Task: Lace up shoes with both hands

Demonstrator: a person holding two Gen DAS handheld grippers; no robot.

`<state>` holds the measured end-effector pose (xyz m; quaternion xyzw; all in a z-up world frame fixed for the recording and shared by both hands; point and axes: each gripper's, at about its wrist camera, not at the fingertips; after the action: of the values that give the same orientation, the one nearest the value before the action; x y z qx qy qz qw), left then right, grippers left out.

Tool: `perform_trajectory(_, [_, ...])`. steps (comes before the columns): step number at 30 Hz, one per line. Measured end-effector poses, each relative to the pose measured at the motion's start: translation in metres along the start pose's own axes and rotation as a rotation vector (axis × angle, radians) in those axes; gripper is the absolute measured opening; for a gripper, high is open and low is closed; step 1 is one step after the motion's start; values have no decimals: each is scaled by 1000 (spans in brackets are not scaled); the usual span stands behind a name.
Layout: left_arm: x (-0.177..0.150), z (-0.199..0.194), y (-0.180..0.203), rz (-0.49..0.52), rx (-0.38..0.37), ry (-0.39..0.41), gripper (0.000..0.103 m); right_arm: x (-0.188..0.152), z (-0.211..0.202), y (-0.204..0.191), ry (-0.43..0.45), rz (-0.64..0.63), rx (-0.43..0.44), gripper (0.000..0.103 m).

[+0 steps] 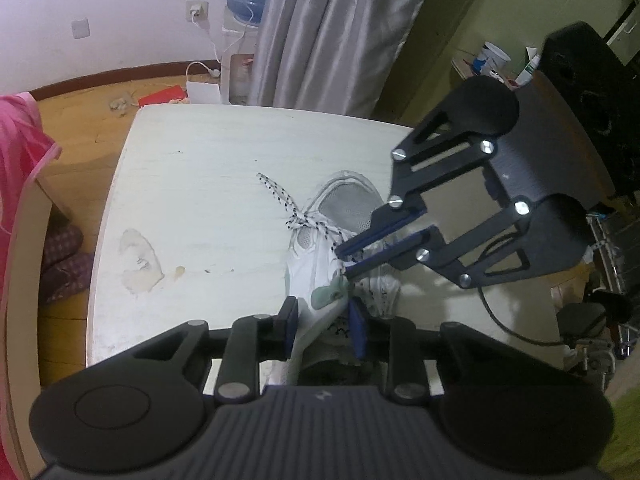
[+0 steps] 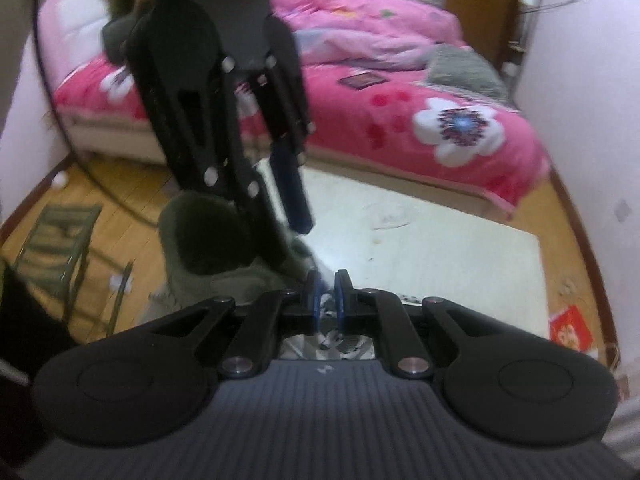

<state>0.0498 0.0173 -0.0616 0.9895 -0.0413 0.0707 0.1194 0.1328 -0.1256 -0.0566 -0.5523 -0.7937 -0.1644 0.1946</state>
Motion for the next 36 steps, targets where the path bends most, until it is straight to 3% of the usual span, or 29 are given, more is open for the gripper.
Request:
perform_trajectory(7, [-2, -1, -3, -22, -4, 12, 31, 10, 5, 3, -25, -58, 40, 7])
perform_trajectory(22, [-1, 4, 0, 54, 19, 8, 32, -1, 10, 53, -16, 339, 329, 8])
perform_trajectory(27, [-3, 5, 3, 87, 37, 13, 32, -2, 12, 60, -21, 390, 373, 8])
perform_trajectory(32, [-6, 5, 7, 121, 57, 21, 32, -12, 18, 75, -22, 575, 467, 8])
perform_trajectory(36, [-7, 6, 9, 130, 62, 25, 32, -10, 19, 69, -28, 591, 436, 8])
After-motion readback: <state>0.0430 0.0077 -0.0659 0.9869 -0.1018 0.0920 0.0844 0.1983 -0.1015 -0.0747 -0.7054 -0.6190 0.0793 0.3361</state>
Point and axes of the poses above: each gripper's, at about its wrist camera, not at the fingertips, and z roughly the way its jaws point, y to its right, x to its top, and after that the axes turned 15 degrees about -y, right-handed
